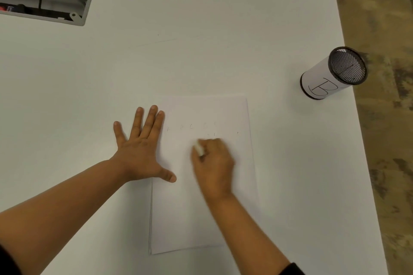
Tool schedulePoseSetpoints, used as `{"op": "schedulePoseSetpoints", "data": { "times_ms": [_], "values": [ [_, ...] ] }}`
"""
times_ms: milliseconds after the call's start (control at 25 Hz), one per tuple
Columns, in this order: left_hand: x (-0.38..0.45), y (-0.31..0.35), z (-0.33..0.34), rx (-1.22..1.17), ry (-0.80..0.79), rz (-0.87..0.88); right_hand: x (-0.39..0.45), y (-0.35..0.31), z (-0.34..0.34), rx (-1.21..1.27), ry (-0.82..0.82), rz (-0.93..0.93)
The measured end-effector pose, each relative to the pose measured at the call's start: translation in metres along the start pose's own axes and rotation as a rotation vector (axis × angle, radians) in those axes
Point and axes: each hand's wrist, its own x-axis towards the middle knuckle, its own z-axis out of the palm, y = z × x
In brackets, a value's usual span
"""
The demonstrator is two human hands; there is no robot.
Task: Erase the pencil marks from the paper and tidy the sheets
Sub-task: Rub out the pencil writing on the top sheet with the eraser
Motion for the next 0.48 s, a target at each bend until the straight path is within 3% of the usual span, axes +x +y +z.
{"op": "schedulePoseSetpoints", "data": {
  "times_ms": [120, 240, 320, 480],
  "values": [
    [0.001, -0.001, -0.001, 0.006, -0.001, -0.002, 0.003, 0.009, -0.004, 0.005, -0.039, -0.09],
    [0.001, 0.0, 0.0, 0.003, -0.002, 0.003, 0.029, 0.042, -0.034, -0.013, 0.133, 0.076],
    [0.0, 0.0, 0.001, 0.001, -0.002, 0.003, 0.026, 0.038, -0.032, 0.017, 0.149, 0.128],
    [0.0, -0.001, 0.0, -0.011, 0.002, 0.012, -0.02, -0.012, 0.007, 0.05, -0.128, -0.13]
  ]
}}
